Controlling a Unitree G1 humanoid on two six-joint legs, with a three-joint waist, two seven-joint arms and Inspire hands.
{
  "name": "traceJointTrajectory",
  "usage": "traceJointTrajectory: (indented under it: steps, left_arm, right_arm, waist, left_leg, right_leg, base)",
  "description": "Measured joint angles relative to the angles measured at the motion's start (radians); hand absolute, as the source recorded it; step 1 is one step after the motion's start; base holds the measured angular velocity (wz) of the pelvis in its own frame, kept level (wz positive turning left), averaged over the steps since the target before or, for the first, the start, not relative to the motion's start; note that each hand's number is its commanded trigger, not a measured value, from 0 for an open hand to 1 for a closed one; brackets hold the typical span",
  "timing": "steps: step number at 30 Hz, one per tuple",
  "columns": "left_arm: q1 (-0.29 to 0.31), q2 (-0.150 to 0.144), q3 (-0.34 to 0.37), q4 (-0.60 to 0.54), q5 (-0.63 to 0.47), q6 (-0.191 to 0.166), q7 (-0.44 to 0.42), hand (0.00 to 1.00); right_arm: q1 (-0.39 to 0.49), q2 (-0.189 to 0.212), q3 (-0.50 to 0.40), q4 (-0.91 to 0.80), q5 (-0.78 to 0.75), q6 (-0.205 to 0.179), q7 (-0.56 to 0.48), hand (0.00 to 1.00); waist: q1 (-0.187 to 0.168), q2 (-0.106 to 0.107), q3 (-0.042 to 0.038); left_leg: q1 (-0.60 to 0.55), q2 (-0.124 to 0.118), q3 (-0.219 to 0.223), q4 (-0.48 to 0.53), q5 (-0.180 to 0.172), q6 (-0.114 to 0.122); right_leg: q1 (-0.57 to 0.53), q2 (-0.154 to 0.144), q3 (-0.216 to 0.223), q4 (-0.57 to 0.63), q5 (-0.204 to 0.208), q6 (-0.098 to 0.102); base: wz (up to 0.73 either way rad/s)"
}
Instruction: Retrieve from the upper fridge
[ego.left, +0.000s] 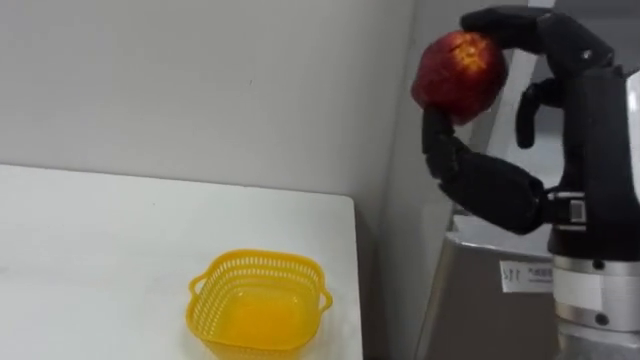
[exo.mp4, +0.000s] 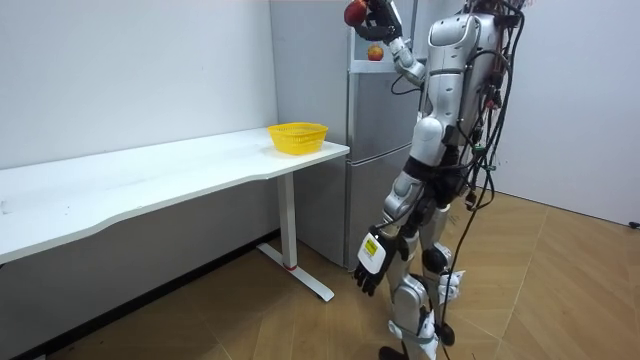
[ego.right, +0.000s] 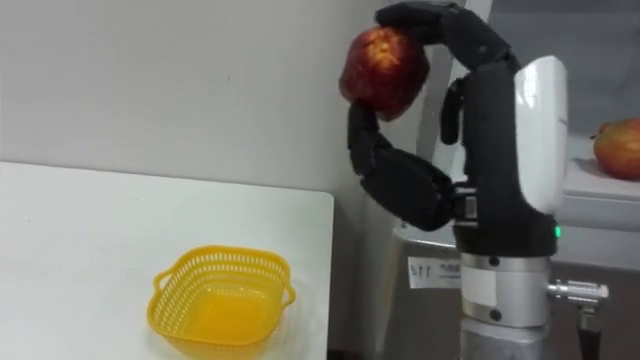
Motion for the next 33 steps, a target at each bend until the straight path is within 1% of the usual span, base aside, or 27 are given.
traceJointTrajectory:
  steps: [1, 2, 3, 4, 5, 7, 8, 9, 11, 13, 14, 15, 16, 18, 19, 20, 21, 22, 24, 25, 26, 28, 30, 33]
  left_arm:
    - [-0.004, 0.0, -0.002, -0.002, 0.001, 0.0, 0.002, 0.0]
    - [-0.005, 0.0, -0.003, -0.003, 0.002, 0.0, 0.003, 0.0]
    - [-0.004, 0.002, -0.004, -0.005, 0.002, 0.0, 0.003, 0.0]
    - [-0.006, 0.004, -0.005, -0.007, 0.003, 0.0, 0.004, 0.0]
    - [-0.007, 0.006, -0.004, -0.007, 0.003, 0.0, 0.004, 0.0]
    - [-0.011, 0.007, -0.005, -0.007, 0.003, 0.0, 0.004, 0.0]
    - [-0.012, 0.007, -0.005, -0.007, 0.003, 0.0, 0.004, 0.0]
    - [-0.014, 0.007, -0.005, -0.007, 0.003, 0.0, 0.003, 0.0]
    - [-0.019, 0.008, -0.007, -0.007, 0.003, 0.0, 0.002, 0.0]
    - [-0.028, 0.008, -0.008, -0.007, 0.003, 0.0, 0.002, 0.0]
    - [-0.028, 0.008, -0.008, -0.007, 0.003, 0.0, 0.003, 0.0]
    - [-0.029, 0.008, -0.007, -0.007, 0.003, -0.001, 0.004, 0.0]
    - [-0.029, 0.008, -0.007, -0.006, 0.003, -0.001, 0.004, 0.0]
    - [-0.029, 0.008, -0.007, -0.005, 0.004, -0.002, 0.004, 0.0]
    - [-0.03, 0.008, -0.007, -0.006, 0.004, -0.002, 0.004, 0.0]
    - [-0.029, 0.01, -0.007, -0.006, 0.004, -0.002, 0.004, 0.0]
    - [-0.029, 0.011, -0.007, -0.006, 0.004, -0.001, 0.004, 0.0]
    - [-0.027, 0.012, -0.007, -0.004, 0.004, -0.001, 0.004, 0.0]
    - [-0.026, 0.013, -0.007, 0.0, 0.003, -0.001, 0.004, 0.0]
    - [-0.026, 0.015, -0.007, 0.0, 0.002, -0.001, 0.004, 0.0]
    - [-0.026, 0.015, -0.007, 0.0, 0.002, -0.001, 0.004, 0.0]
    - [-0.023, 0.015, 0.002, -0.006, 0.004, -0.001, 0.0, 0.0]
    - [-0.021, 0.017, 0.01, -0.014, 0.005, -0.001, -0.015, 0.0]
    - [-0.007, 0.025, 0.015, -0.028, 0.003, -0.005, -0.024, 0.0]
  right_arm:
    - [-0.002, 0.0, 0.008, 0.001, -0.015, -0.005, 0.002, 1.0]
    - [-0.004, 0.0, 0.013, 0.002, -0.019, -0.006, 0.002, 1.0]
    - [-0.012, 0.0, 0.029, 0.01, -0.026, -0.005, 0.002, 1.0]
    - [-0.013, 0.0, 0.04, 0.011, -0.03, -0.005, 0.01, 1.0]
    - [-0.013, -0.001, 0.045, 0.013, -0.031, -0.005, 0.015, 1.0]
    - [-0.017, -0.004, 0.078, 0.024, -0.031, -0.006, 0.02, 1.0]
    - [-0.02, -0.004, 0.09, 0.036, -0.039, -0.009, 0.02, 1.0]
    - [-0.024, -0.004, 0.113, 0.064, -0.06, -0.014, 0.022, 1.0]
    - [-0.03, -0.005, 0.147, 0.105, -0.095, -0.013, 0.034, 1.0]
    - [-0.031, -0.006, 0.182, 0.16, -0.141, -0.012, 0.057, 1.0]
    - [-0.031, -0.006, 0.192, 0.173, -0.148, -0.012, 0.062, 1.0]
    - [-0.032, -0.007, 0.209, 0.196, -0.169, -0.013, 0.073, 1.0]
    - [-0.037, -0.01, 0.228, 0.23, -0.176, -0.013, 0.075, 1.0]
    - [-0.048, -0.01, 0.249, 0.29, -0.184, -0.012, 0.08, 1.0]
    - [-0.05, -0.01, 0.252, 0.323, -0.189, -0.01, 0.086, 1.0]
    - [-0.05, -0.01, 0.256, 0.345, -0.189, 0.002, 0.093, 1.0]
    - [-0.05, -0.01, 0.259, 0.35, -0.189, 0.009, 0.096, 1.0]
    - [-0.051, -0.01, 0.261, 0.366, -0.189, 0.009, 0.097, 1.0]
    - [-0.051, -0.009, 0.263, 0.394, -0.189, 0.008, 0.097, 1.0]
    - [-0.054, -0.01, 0.265, 0.418, -0.187, 0.008, 0.097, 1.0]
    - [-0.057, -0.01, 0.267, 0.433, -0.186, 0.008, 0.097, 1.0]
    - [-0.07, -0.01, 0.265, 0.493, -0.189, 0.008, 0.098, 1.0]
    - [-0.09, -0.01, 0.264, 0.558, -0.188, 0.007, 0.098, 1.0]
    - [-0.108, -0.011, 0.264, 0.654, -0.188, 0.009, 0.098, 1.0]
  waist:
    - [0.015, -0.003, 0.0019]
    - [0.017, -0.004, 0.0033]
    - [0.02, -0.003, 0.0088]
    - [0.021, -0.006, 0.0123]
    - [0.024, -0.008, 0.0119]
    - [0.046, -0.01, 0.0113]
    - [0.047, -0.01, 0.0114]
    - [0.049, -0.011, 0.0109]
    - [0.061, -0.015, 0.0087]
    - [0.078, -0.018, 0.0085]
    - [0.08, -0.021, 0.0065]
    - [0.093, -0.024, 0.006]
    - [0.103, -0.024, 0.0069]
    - [0.114, -0.027, 0.0071]
    - [0.125, -0.03, 0.0083]
    - [0.132, -0.034, 0.01]
    - [0.133, -0.036, 0.0117]
    - [0.141, -0.039, 0.0155]
    - [0.154, -0.04, 0.02]
    - [0.157, -0.042, 0.0207]
    - [0.158, -0.042, 0.021]
    - [0.176, -0.043, 0.0207]
    - [0.18, -0.044, 0.0199]
    - [0.187, -0.051, 0.0167]
  left_leg:
    - [-0.001, 0.0, 0.0, 0.001, 0.0, 0.0]
    - [0.0, 0.0, 0.0, 0.001, 0.0, 0.0]
    - [-0.001, -0.001, -0.008, 0.002, 0.0, 0.0]
    - [-0.005, -0.001, -0.017, 0.003, 0.0, 0.0]
    - [-0.008, -0.002, -0.022, 0.004, 0.0, 0.0]
    - [-0.016, -0.002, -0.029, 0.004, 0.0, 0.0]
    - [-0.018, -0.002, -0.032, 0.004, 0.0, 0.0]
    - [-0.022, -0.002, -0.039, 0.005, 0.0, -0.001]
    - [-0.033, -0.003, -0.045, 0.008, 0.001, -0.001]
    - [-0.045, -0.005, -0.062, 0.016, 0.001, -0.001]
    - [-0.048, -0.007, -0.067, 0.021, 0.001, -0.001]
    - [-0.049, -0.008, -0.073, 0.022, 0.003, -0.001]
    - [-0.048, -0.009, -0.082, 0.022, 0.003, 0.0]
    - [-0.046, -0.014, -0.095, 0.023, 0.006, 0.001]
    - [-0.046, -0.017, -0.104, 0.023, 0.006, 0.002]
    - [-0.049, -0.021, -0.112, 0.023, 0.007, 0.004]
    - [-0.051, -0.022, -0.116, 0.023, 0.008, 0.005]
    - [-0.052, -0.024, -0.122, 0.023, 0.008, 0.006]
    - [-0.052, -0.027, -0.128, 0.023, 0.008, 0.006]
    - [-0.053, -0.028, -0.136, 0.023, 0.009, 0.007]
    - [-0.053, -0.03, -0.138, 0.023, 0.01, 0.008]
    - [-0.053, -0.035, -0.142, 0.024, 0.011, 0.01]
    - [-0.057, -0.038, -0.146, 0.028, 0.011, 0.011]
    - [-0.067, -0.04, -0.149, 0.036, 0.011, 0.011]
  right_leg:
    - [0.001, 0.0, -0.001, 0.0, 0.0, 0.0]
    - [0.001, 0.0, -0.001, 0.0, 0.0, 0.0]
    - [0.004, -0.001, -0.006, 0.0, 0.0, 0.0]
    - [0.005, -0.001, -0.017, 0.0, 0.0, 0.0]
    - [0.004, -0.001, -0.019, 0.0, 0.0, 0.0]
    - [0.001, -0.002, -0.029, -0.001, 0.0, 0.0]
    - [0.001, -0.002, -0.035, 0.0, 0.0, 0.0]
    - [0.001, -0.004, -0.045, 0.0, 0.0, 0.0]
    - [-0.006, -0.004, -0.051, 0.001, 0.0, 0.0]
    - [-0.009, -0.007, -0.07, 0.001, 0.0, 0.0]
    - [-0.009, -0.008, -0.073, 0.001, 0.0, 0.0]
    - [-0.008, -0.009, -0.075, 0.001, 0.0, 0.0]
    - [-0.004, -0.01, -0.081, 0.0, 0.0, 0.0]
    - [0.002, -0.014, -0.099, 0.0, -0.002, 0.002]
    - [0.003, -0.016, -0.101, 0.0, -0.003, 0.004]
    - [0.005, -0.019, -0.106, 0.0, -0.004, 0.006]
    - [0.005, -0.02, -0.108, 0.0, -0.004, 0.007]
    - [0.007, -0.022, -0.115, 0.0, -0.005, 0.007]
    - [0.011, -0.025, -0.135, 0.0, -0.005, 0.007]
    - [0.014, -0.027, -0.148, 0.0, -0.005, 0.008]
    - [0.015, -0.029, -0.153, 0.0, -0.005, 0.009]
    - [0.015, -0.034, -0.154, 0.0, -0.009, 0.015]
    - [0.016, -0.036, -0.154, 0.0, -0.01, 0.016]
    - [0.013, -0.037, -0.162, 0.001, -0.01, 0.016]
  base:
    - [0.0]
    - [0.06]
    - [0.15]
    - [0.19]
    - [0.19]
    - [0.11]
    - [0.13]
    - [0.15]
    - [0.12]
    - [0.19]
    - [0.22]
    - [0.16]
    - [0.17]
    - [0.24]
    - [0.29]
    - [0.23]
    - [0.23]
    - [0.14]
    - [0.14]
    - [0.17]
    - [0.15]
    - [0.03]
    - [0.03]
    - [0.07]
